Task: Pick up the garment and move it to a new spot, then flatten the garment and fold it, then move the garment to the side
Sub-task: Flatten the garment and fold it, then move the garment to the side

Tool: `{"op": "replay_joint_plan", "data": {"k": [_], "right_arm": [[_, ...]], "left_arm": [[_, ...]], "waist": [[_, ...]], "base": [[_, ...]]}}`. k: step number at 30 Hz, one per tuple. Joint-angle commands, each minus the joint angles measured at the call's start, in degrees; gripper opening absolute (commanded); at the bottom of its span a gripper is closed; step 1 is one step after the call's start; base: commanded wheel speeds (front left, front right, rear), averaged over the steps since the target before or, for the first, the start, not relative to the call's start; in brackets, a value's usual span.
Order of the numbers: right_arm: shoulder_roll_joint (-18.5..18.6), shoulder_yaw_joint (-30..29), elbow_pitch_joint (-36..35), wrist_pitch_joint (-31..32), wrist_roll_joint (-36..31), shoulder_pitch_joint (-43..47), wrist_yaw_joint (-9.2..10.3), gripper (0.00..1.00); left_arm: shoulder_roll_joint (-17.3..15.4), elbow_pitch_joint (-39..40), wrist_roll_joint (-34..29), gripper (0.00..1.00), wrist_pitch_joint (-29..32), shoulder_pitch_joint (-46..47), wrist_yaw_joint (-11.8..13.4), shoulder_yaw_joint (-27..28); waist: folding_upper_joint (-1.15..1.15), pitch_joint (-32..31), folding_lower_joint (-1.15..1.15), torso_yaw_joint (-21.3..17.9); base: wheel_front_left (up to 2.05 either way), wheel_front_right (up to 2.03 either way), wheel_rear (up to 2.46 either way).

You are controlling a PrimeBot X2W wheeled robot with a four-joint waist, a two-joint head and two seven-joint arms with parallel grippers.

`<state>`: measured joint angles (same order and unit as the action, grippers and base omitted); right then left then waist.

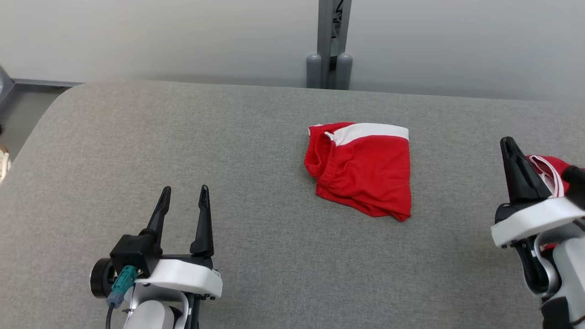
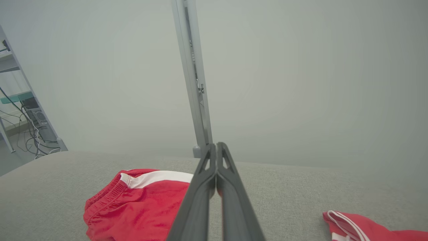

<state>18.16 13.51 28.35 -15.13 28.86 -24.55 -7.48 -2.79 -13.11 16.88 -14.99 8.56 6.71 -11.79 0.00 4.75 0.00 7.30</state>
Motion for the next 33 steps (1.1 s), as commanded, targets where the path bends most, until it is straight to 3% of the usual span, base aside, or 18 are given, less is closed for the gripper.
{"op": "replay_joint_plan", "data": {"k": [1,3,8,9,10,22,27,33], "right_arm": [[-0.50,-1.06,-0.90,0.00,-1.12,1.33,-0.03,0.00],[-4.24,-7.38,-6.55,-0.01,-6.96,6.49,-0.03,0.00],[-10.35,-13.74,-11.45,0.00,-12.86,15.13,-0.02,0.00],[-10.91,-14.44,-12.07,-0.01,-14.29,16.09,-0.02,0.27],[-11.25,-14.54,-11.74,0.00,-16.14,17.31,-0.02,1.00],[-14.02,-14.97,-9.07,-0.02,-18.82,19.18,-0.02,1.00],[-14.16,-14.12,-5.75,-0.02,-14.51,16.15,-0.03,1.00],[-10.32,-8.02,1.82,2.19,-5.59,7.79,-0.03,1.00]], "left_arm": [[-0.27,0.10,-0.02,1.00,-0.17,-0.36,0.25,0.35],[-0.25,0.31,-1.08,1.00,-0.17,-1.22,-0.28,0.65],[-0.26,0.49,-1.85,1.00,-0.17,-3.40,-0.78,2.00],[-0.24,0.43,-1.20,1.00,-0.17,-3.85,-0.72,2.36],[-0.26,0.35,-0.37,1.00,-0.17,-4.36,-0.72,2.60],[-0.26,-1.12,-0.33,1.00,-0.17,-6.00,-1.67,1.65],[-0.26,-1.09,-0.86,1.00,-0.17,-4.43,-2.03,0.57],[-0.28,-0.90,-1.31,1.00,-0.17,-2.91,-1.95,-0.54]], "waist": [[0.00,-0.76,0.00,-1.04],[0.00,-1.25,0.00,-1.99],[0.00,-2.34,0.00,-2.96],[0.00,-2.57,0.00,-3.12],[0.00,-2.78,0.00,-3.23],[0.00,-3.74,0.00,-3.31],[0.00,-1.85,0.00,-1.58],[0.00,1.92,0.00,0.84]], "base": [[0.00,0.00,0.00],[0.00,0.00,0.00],[0.00,0.00,0.00],[0.00,0.00,0.00],[0.00,0.00,0.00],[0.00,0.00,0.00],[0.00,0.00,0.00],[0.00,0.00,0.00]]}}
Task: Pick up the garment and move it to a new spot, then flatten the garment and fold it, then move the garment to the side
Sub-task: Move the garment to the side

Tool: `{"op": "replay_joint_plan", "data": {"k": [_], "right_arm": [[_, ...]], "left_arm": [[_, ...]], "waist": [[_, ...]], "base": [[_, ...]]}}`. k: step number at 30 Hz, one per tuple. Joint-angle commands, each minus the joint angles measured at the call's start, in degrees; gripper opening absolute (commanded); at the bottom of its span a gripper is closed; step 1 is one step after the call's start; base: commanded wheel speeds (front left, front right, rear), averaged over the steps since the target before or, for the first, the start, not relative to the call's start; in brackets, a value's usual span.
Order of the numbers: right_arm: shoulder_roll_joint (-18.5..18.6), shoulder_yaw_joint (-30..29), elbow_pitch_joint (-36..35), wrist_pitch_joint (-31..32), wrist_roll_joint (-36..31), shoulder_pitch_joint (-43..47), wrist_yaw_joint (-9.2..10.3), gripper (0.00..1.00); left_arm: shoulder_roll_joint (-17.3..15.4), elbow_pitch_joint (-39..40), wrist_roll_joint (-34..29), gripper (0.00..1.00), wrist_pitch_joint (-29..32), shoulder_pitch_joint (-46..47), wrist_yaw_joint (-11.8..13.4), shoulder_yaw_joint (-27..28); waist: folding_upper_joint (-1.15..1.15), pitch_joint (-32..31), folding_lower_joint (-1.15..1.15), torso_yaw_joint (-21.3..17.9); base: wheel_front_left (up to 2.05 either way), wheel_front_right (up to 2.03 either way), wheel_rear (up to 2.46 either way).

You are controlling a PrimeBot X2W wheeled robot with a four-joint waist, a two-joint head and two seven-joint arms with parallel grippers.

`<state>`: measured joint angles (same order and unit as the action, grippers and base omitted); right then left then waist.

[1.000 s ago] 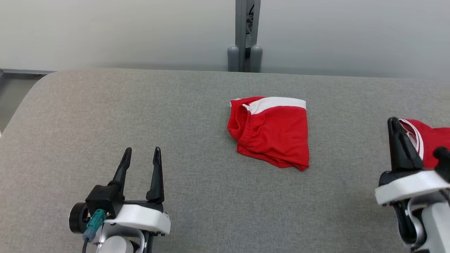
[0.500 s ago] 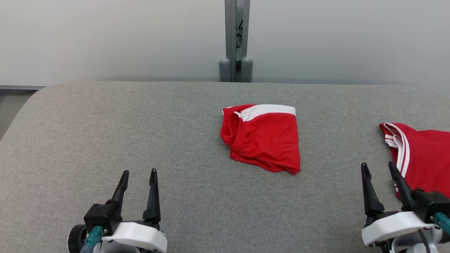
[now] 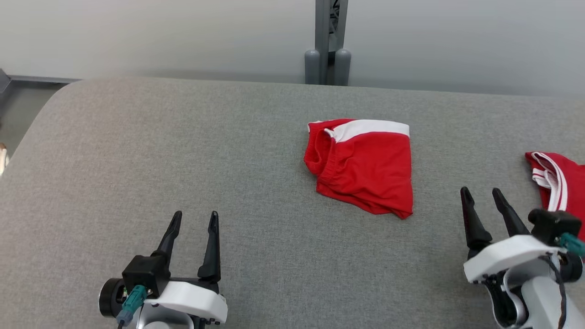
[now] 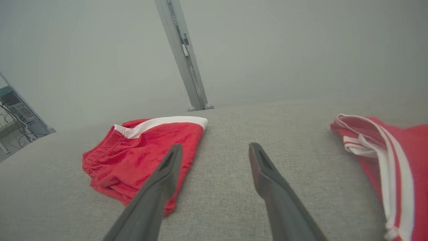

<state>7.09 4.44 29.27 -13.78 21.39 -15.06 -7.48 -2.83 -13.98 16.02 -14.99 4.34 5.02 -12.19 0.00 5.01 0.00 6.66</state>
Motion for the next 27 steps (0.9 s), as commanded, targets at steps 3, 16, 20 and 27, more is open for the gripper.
{"op": "replay_joint_plan", "data": {"k": [3,16,20,27], "right_arm": [[3.09,4.19,4.34,5.21,8.58,-6.27,-0.03,1.00],[10.48,14.47,15.08,16.40,27.13,-18.70,-0.03,1.00],[12.03,17.18,17.70,17.81,30.07,-21.30,-0.03,1.00],[12.45,20.83,22.13,18.97,33.65,-25.02,-0.03,1.00]], "left_arm": [[-0.23,-0.16,-0.47,1.00,-0.17,1.88,-0.19,-0.79],[-0.22,0.47,0.32,1.00,-0.17,5.04,0.78,-3.22],[-0.16,0.99,0.61,1.00,-0.17,5.65,1.13,-3.77],[-0.20,1.37,1.05,1.00,-0.17,6.09,1.62,-4.28]], "waist": [[0.00,3.23,0.00,2.97],[0.00,8.13,0.00,9.64],[0.00,9.48,0.00,11.56],[0.00,11.47,0.00,13.61]], "base": [[0.00,0.00,0.00],[0.00,0.00,0.00],[0.00,0.00,0.00],[0.00,0.00,0.00]]}}
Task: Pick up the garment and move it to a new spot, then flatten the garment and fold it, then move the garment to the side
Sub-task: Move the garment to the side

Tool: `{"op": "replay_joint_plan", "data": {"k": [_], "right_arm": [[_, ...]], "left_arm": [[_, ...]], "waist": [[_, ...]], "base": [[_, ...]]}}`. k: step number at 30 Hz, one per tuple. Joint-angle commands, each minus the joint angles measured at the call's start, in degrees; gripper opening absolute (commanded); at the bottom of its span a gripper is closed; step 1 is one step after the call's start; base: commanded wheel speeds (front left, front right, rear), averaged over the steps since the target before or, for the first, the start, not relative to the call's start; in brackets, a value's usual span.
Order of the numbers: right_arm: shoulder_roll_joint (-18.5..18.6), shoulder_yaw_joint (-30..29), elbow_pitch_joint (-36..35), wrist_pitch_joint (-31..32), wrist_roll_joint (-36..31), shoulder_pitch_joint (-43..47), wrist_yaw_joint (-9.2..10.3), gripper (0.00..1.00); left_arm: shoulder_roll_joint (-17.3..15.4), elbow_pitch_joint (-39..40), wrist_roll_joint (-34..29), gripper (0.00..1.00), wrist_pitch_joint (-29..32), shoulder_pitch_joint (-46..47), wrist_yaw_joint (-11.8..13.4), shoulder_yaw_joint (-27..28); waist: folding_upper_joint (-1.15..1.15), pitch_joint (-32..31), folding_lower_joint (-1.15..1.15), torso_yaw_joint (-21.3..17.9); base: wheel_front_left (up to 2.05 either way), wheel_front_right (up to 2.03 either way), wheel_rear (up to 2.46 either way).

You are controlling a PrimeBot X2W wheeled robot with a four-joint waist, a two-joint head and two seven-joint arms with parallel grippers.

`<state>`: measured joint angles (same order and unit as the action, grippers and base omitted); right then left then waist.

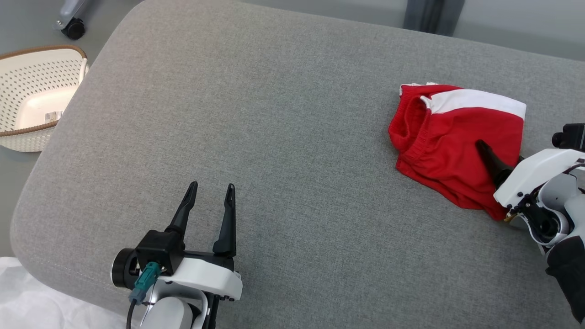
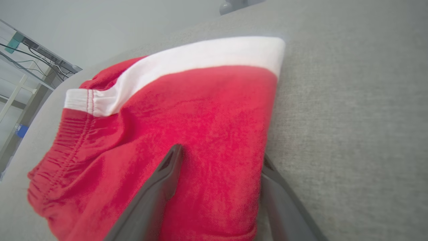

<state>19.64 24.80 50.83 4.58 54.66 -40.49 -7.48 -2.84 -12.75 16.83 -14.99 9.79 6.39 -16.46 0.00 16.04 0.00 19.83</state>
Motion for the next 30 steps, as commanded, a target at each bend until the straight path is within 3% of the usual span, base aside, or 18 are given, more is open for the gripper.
{"op": "replay_joint_plan", "data": {"k": [1,2,3,4,17,26,30], "right_arm": [[-0.21,1.19,1.12,1.12,0.81,0.08,-0.03,1.00],[-0.31,1.78,1.50,1.60,1.49,-0.23,-0.03,1.00],[-0.33,2.61,1.49,1.97,1.82,-0.42,-0.03,0.39],[-0.03,3.46,1.45,1.82,1.98,-0.71,-0.03,0.00],[4.16,14.10,1.55,-5.54,0.23,-3.76,-0.01,0.00],[7.10,24.69,0.62,-7.91,-4.16,-5.74,-0.02,0.00],[10.55,29.15,-0.98,-6.52,-3.94,-6.39,-0.01,0.00]], "left_arm": [[-0.17,0.19,0.30,1.00,-0.17,0.84,0.28,-0.12],[-0.20,0.23,0.32,1.00,-0.17,1.02,0.30,-0.21],[-0.20,0.28,0.35,1.00,-0.17,1.20,0.31,-0.36],[-0.19,0.35,0.40,1.00,-0.17,1.41,0.35,-0.53],[-0.20,0.22,-0.62,1.00,-0.17,1.83,0.49,-1.75],[-0.19,-0.11,-1.34,1.00,-0.17,1.86,0.29,-2.04],[-0.19,-0.06,-1.10,1.00,-0.17,2.24,0.24,-1.78]], "waist": [[0.00,0.64,0.00,0.64],[0.00,0.80,0.00,0.80],[0.00,0.97,0.00,0.98],[0.00,1.17,0.00,1.15],[0.00,-0.06,0.00,-0.63],[0.00,-2.18,0.00,-5.47],[0.00,-2.64,0.00,-8.32]], "base": [[0.00,0.00,0.00],[0.00,0.00,0.00],[0.00,0.00,0.00],[0.00,0.00,0.00],[0.00,0.00,0.00],[0.00,0.00,0.00],[0.00,0.00,0.00]]}}
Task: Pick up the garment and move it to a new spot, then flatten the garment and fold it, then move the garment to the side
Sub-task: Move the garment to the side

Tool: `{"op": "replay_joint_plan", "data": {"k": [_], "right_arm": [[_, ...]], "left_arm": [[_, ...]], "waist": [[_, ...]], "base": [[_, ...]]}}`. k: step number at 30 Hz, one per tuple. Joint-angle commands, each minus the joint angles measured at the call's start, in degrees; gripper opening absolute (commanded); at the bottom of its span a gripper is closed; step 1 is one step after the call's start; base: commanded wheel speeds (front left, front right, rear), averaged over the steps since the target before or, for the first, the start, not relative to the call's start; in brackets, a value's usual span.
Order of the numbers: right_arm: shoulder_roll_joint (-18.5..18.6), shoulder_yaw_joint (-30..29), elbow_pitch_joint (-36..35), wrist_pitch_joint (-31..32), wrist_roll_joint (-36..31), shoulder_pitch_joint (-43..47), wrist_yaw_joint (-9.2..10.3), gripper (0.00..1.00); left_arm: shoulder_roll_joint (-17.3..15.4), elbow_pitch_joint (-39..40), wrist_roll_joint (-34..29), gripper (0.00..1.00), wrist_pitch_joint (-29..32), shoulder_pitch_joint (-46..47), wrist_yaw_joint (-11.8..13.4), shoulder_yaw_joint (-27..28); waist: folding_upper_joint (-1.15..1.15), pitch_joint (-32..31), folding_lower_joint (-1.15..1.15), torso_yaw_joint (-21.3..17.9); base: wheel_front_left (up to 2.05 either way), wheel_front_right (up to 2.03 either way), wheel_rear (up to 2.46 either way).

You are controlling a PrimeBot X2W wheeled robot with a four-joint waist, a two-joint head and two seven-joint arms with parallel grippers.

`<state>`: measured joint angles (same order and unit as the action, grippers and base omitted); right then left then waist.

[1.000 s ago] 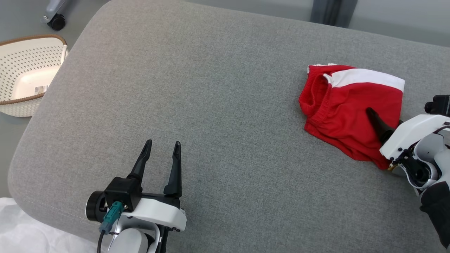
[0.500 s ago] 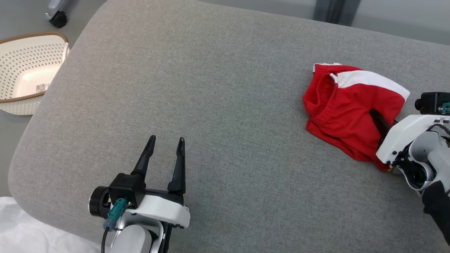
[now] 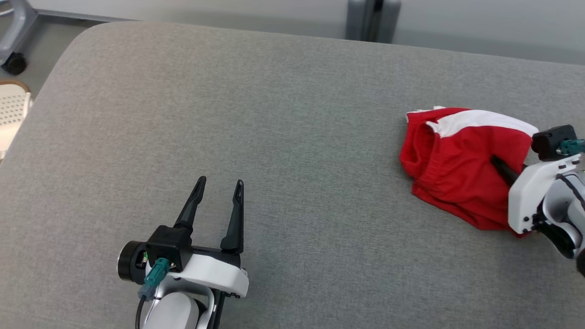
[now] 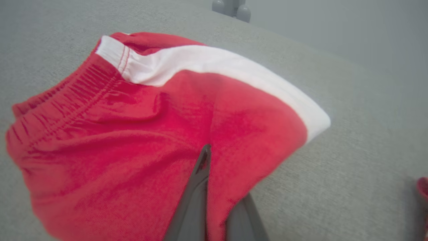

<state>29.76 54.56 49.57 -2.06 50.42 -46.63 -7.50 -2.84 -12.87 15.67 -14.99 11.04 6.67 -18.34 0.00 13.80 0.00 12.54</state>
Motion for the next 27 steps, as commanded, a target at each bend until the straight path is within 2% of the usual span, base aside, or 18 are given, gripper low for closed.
{"op": "replay_joint_plan", "data": {"k": [1,7,14,21,27], "right_arm": [[1.47,0.65,0.06,0.19,-0.19,-0.54,0.01,0.00],[7.16,4.71,-1.88,-1.10,-1.04,-2.85,0.01,0.00],[13.30,7.28,-5.65,-3.12,-1.82,-6.08,0.01,0.00],[19.95,5.77,-10.76,-3.10,1.44,-6.93,0.01,0.00],[26.13,0.86,-14.37,-4.04,7.47,-3.12,0.01,0.00]], "left_arm": [[-0.18,0.07,0.15,1.00,-0.17,1.04,-0.06,0.12],[-0.19,-0.37,0.26,1.00,-0.17,0.95,0.27,1.22],[-0.19,-0.86,-0.46,1.00,-0.17,1.55,-0.50,2.77],[-0.22,-1.15,-0.41,1.00,-0.17,1.57,-1.12,2.75],[-0.20,-1.64,-1.07,1.00,-0.17,0.55,-1.68,3.31]], "waist": [[0.00,-0.45,0.00,-1.76],[0.00,-0.75,0.00,-5.96],[0.00,-0.41,0.00,-9.75],[0.00,-0.34,0.00,-11.22],[0.00,-0.56,0.00,-10.76]], "base": [[0.00,0.00,0.00],[0.00,0.00,0.00],[0.00,0.00,0.00],[0.00,0.00,0.00],[0.00,0.00,0.00]]}}
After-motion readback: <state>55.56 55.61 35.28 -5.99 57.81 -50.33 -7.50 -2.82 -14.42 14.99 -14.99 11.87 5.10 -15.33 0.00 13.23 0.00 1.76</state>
